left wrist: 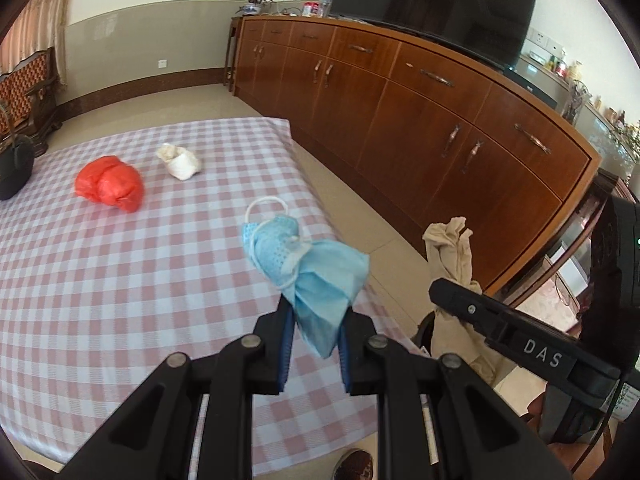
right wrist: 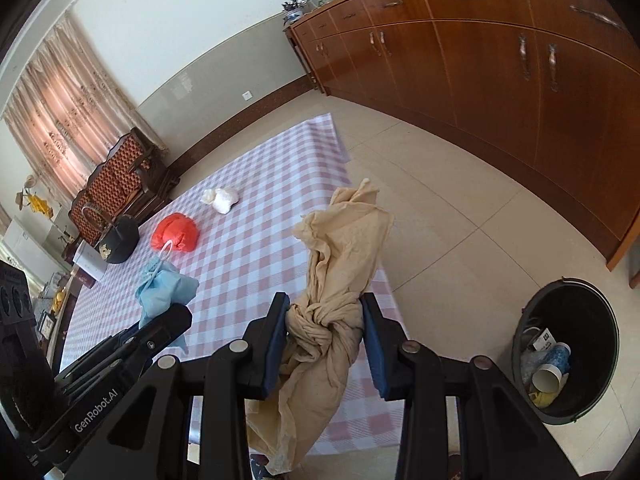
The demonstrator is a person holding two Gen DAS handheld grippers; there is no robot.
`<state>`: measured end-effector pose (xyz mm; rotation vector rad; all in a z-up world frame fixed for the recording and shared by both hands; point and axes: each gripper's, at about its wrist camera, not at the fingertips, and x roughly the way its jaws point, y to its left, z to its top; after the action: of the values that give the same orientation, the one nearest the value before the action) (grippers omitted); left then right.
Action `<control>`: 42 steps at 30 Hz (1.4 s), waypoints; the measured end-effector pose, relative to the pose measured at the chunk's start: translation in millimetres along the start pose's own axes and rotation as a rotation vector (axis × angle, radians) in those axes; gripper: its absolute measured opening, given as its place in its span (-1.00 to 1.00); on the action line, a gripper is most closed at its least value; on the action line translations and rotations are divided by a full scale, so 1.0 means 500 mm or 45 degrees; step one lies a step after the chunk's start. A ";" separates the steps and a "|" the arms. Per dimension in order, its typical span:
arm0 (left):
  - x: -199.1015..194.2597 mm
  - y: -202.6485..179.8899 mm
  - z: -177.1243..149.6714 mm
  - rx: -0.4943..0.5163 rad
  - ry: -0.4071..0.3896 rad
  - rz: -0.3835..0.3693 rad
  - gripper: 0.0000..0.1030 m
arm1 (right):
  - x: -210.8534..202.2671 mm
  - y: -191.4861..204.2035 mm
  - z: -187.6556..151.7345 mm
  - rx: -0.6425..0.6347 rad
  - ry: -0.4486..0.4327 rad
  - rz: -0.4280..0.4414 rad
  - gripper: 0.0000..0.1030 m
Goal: Collect trash
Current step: 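Carry the blue mask and beige stocking over the black bin with both tools, then open both tools to drop the mask and stocking into the black bin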
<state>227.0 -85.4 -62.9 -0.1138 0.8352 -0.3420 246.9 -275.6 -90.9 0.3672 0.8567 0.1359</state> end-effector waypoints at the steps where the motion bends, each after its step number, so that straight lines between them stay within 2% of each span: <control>1: 0.006 -0.020 -0.001 0.016 0.008 -0.018 -0.60 | -0.012 -0.019 -0.001 0.019 -0.009 -0.015 -0.25; 7: 0.049 -0.142 -0.004 0.113 0.068 -0.139 -0.60 | -0.076 -0.143 -0.008 0.140 -0.065 -0.113 -0.25; 13: 0.113 -0.271 -0.027 0.197 0.177 -0.274 -0.60 | -0.132 -0.284 -0.027 0.262 -0.095 -0.227 -0.25; 18: 0.185 -0.359 -0.061 0.248 0.282 -0.325 -0.60 | -0.156 -0.412 -0.051 0.362 -0.083 -0.344 -0.25; 23: 0.257 -0.419 -0.097 0.282 0.366 -0.315 -0.60 | -0.141 -0.525 -0.073 0.430 -0.010 -0.435 -0.25; 30: 0.340 -0.465 -0.144 0.291 0.489 -0.294 -0.59 | -0.070 -0.637 -0.094 0.469 0.149 -0.492 -0.25; 33: 0.367 -0.473 -0.157 0.282 0.535 -0.280 -0.59 | -0.032 -0.669 -0.099 0.487 0.225 -0.505 -0.25; 37: 0.392 -0.483 -0.167 0.287 0.566 -0.262 -0.57 | -0.004 -0.684 -0.104 0.487 0.273 -0.552 -0.24; 41: 0.414 -0.485 -0.171 0.296 0.596 -0.259 -0.38 | 0.004 -0.701 -0.111 0.514 0.292 -0.577 -0.19; 42: 0.418 -0.485 -0.172 0.294 0.603 -0.253 -0.19 | 0.003 -0.704 -0.112 0.519 0.290 -0.590 -0.17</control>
<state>231.3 -381.7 -211.8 0.1061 1.2484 -0.6655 195.1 -587.4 -255.1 0.5288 1.1759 -0.4405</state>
